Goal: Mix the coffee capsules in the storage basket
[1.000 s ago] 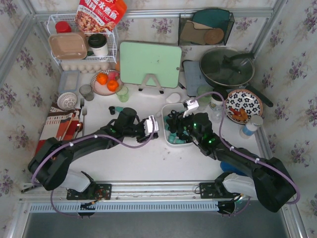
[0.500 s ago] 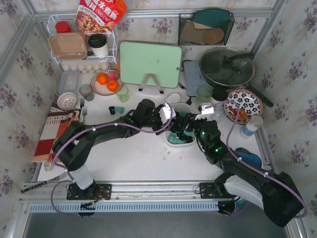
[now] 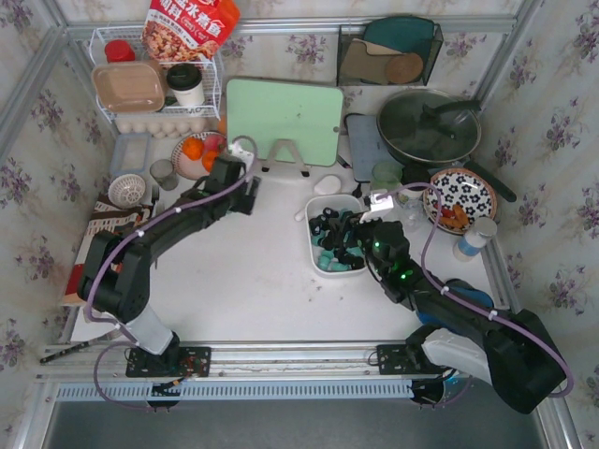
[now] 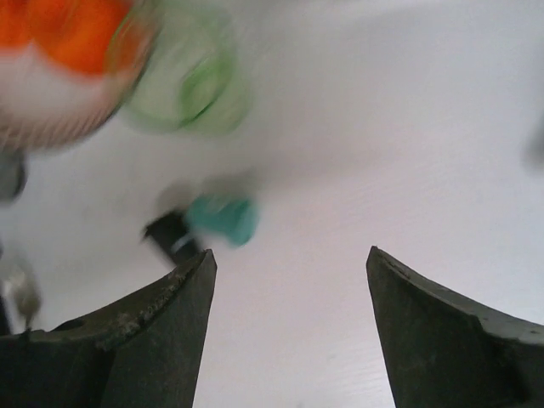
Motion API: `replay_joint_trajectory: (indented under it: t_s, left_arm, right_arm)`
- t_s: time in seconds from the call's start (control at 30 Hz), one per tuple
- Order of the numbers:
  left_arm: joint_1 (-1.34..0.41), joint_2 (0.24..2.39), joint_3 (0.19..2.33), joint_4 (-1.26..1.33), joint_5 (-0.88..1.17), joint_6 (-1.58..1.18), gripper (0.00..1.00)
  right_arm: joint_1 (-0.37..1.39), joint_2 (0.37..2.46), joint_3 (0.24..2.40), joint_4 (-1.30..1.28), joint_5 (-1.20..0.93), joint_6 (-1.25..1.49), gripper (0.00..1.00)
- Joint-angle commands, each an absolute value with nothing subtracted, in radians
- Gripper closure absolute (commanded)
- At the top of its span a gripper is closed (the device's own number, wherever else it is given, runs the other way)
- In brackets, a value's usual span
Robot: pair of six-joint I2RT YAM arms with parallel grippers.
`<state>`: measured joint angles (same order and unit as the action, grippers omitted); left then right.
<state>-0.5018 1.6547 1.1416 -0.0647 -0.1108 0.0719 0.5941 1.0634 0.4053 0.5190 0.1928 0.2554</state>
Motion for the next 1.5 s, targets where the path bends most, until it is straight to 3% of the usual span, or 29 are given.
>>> replay_joint_trajectory:
  t_s: [0.0, 0.1, 0.4, 0.87, 1.03, 1.17, 1.37, 1.47]
  left_arm:
    - [-0.396, 1.682, 1.138, -0.318, -0.295, -0.101, 0.26]
    - [-0.339, 1.721, 1.142, -0.349, -0.302, -0.118, 0.29]
    - [-0.197, 1.838, 1.266, -0.466, -0.152, -0.110, 0.51]
    - [-0.160, 2.018, 1.489, -0.592, -0.044, -0.175, 0.46]
    - [-0.149, 2.098, 1.577, -0.661, -0.034, -0.181, 0.51]
    - [-0.142, 2.132, 1.621, -0.692, -0.029, -0.176, 0.60]
    - [-0.130, 2.101, 1.586, -0.670, -0.026, -0.174, 0.82]
    - [-0.137, 2.010, 1.491, -0.614, -0.031, -0.183, 0.85]
  right_arm:
    - [0.593, 1.071, 0.416, 0.543, 0.145, 0.248, 0.36]
    - [0.594, 1.077, 0.416, 0.549, 0.130, 0.248, 0.36]
    - [0.593, 1.079, 0.418, 0.554, 0.101, 0.252, 0.36]
    - [0.593, 1.065, 0.419, 0.555, 0.082, 0.252, 0.36]
    - [0.594, 1.061, 0.415, 0.561, 0.068, 0.254, 0.36]
    - [0.594, 1.057, 0.416, 0.561, 0.058, 0.255, 0.36]
    - [0.594, 1.049, 0.415, 0.561, 0.053, 0.254, 0.36]
    - [0.594, 1.047, 0.415, 0.560, 0.060, 0.254, 0.37]
